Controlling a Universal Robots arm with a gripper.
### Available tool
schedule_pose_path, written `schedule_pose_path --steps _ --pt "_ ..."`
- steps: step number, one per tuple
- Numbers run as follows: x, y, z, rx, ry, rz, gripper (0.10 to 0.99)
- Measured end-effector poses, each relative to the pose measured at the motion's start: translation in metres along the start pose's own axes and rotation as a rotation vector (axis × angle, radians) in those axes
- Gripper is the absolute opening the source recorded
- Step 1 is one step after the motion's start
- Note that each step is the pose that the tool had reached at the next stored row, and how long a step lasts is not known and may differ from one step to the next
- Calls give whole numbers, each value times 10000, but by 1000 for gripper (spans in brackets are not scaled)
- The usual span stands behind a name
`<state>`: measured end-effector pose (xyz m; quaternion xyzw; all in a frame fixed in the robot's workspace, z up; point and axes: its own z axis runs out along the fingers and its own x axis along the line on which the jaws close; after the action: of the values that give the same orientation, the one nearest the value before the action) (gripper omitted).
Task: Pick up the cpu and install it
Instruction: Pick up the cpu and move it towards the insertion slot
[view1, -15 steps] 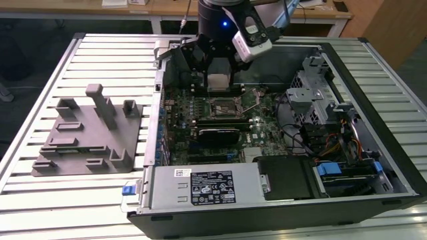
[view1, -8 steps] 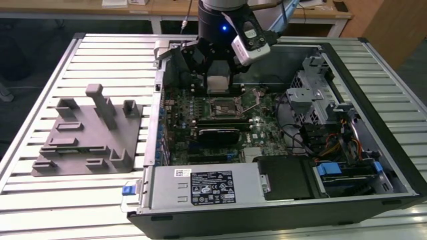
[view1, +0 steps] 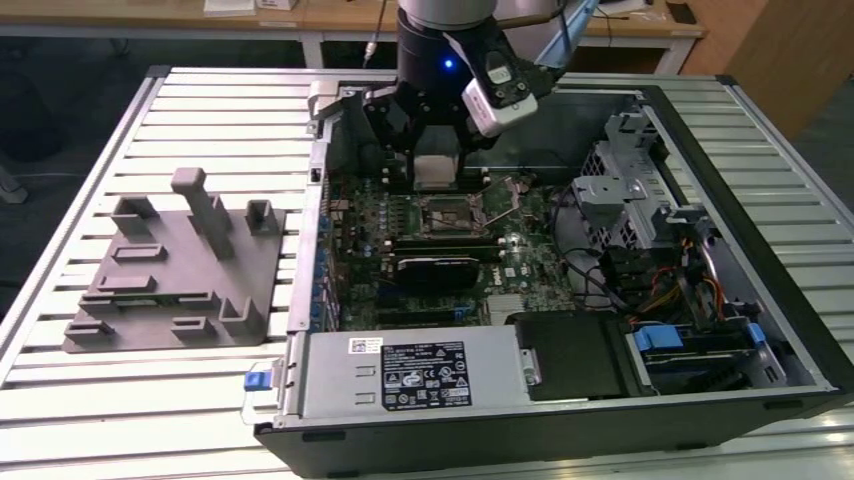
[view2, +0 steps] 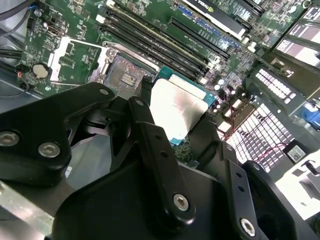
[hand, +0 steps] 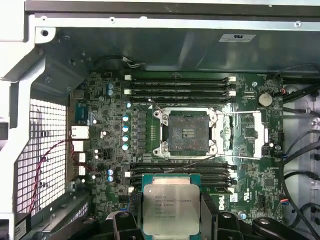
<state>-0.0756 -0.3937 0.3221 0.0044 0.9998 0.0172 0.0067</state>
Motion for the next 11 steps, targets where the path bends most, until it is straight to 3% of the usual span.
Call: schedule_pose_path --steps 11 --pt "-40 82 92 1 65 2 541"
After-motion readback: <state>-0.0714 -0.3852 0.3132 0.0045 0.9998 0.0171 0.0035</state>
